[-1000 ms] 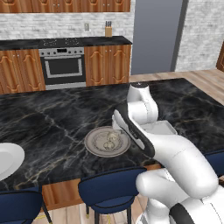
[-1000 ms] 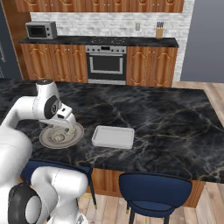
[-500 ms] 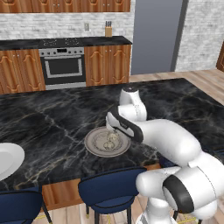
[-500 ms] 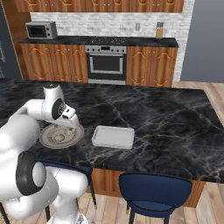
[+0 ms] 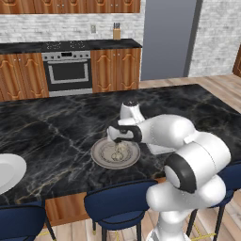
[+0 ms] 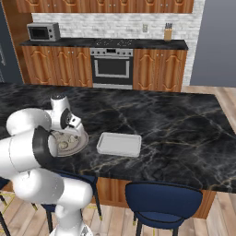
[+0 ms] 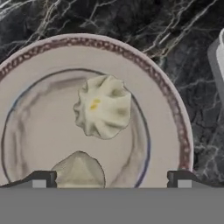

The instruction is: Place two dumplings into each of the tupperware containers and then place the containers in the fridge.

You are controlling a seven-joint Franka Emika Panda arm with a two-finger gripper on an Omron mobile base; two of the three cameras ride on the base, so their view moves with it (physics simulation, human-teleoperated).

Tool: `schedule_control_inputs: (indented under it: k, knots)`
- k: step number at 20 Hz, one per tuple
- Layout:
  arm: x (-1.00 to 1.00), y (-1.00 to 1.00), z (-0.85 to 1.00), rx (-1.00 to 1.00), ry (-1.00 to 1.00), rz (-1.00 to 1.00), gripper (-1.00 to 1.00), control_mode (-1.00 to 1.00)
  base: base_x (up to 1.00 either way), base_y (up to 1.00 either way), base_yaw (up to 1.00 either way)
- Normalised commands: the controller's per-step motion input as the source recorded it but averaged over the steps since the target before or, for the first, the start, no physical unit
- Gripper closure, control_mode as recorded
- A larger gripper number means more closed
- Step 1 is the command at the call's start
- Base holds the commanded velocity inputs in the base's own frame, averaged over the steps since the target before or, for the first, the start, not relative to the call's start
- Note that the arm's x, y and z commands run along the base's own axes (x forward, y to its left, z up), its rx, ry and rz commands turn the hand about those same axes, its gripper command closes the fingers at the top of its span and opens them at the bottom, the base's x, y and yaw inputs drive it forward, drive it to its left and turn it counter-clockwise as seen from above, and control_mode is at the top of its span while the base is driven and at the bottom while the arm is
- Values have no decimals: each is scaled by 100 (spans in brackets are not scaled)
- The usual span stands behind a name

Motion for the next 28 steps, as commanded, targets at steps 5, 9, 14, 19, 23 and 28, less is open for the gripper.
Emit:
schedule_control_inputs:
  k: [5, 9, 14, 19, 23, 28]
  knots:
    - [37, 10, -42, 0, 6, 0, -100, -100, 0, 0, 0]
    - [21, 0, -29, 0, 7, 0, -100, -100, 0, 0, 0]
    - [31, 0, -17, 0, 2, 0, -100, -100, 0, 0, 0]
    - [19, 0, -29, 0, 1, 0, -100, -100, 0, 0, 0]
    - [0, 0, -24, 0, 5, 0, 100, -100, 0, 0, 0]
    - [-2, -22, 24, 0, 0, -3, 100, -100, 0, 0, 0]
